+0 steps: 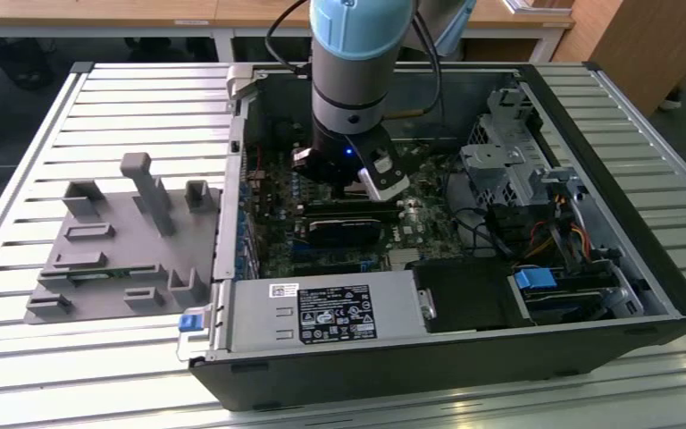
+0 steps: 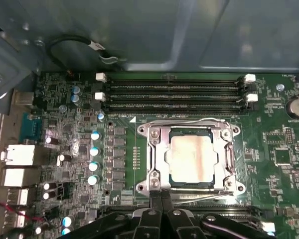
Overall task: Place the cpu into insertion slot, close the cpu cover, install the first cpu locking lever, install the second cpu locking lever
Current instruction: 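Install the second cpu locking lever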
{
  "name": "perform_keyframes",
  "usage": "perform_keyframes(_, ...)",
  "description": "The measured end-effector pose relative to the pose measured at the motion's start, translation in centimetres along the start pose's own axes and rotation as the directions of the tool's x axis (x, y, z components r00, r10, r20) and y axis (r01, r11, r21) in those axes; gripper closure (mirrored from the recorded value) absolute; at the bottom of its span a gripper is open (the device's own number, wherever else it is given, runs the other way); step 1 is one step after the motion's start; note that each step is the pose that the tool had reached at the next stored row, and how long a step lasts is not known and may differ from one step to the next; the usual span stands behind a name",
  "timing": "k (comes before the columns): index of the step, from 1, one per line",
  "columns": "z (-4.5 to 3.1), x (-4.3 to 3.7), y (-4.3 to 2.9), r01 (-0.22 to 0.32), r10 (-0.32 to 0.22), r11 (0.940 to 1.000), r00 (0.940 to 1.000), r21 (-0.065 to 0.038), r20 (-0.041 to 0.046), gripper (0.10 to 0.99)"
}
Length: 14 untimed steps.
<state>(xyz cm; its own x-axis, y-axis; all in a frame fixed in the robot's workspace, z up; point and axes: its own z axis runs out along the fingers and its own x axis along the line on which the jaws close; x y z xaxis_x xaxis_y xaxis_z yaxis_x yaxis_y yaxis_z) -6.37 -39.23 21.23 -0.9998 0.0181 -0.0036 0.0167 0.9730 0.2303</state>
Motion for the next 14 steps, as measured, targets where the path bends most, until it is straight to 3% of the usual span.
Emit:
perform_keyframes(4, 0.26, 0.0, -0.2, 0.0, 0.0, 1.0, 1.0, -0.001, -0.0003, 0.98)
perform_keyframes(8, 0.12, 0.14, -0.86, 0.0, 0.0, 1.0, 1.0, -0.004, -0.0001, 0.98)
perform_keyframes(14, 0.29, 0.81, -0.99, 0.0, 0.0, 0.9998, 1.0, -0.022, -0.0005, 0.98)
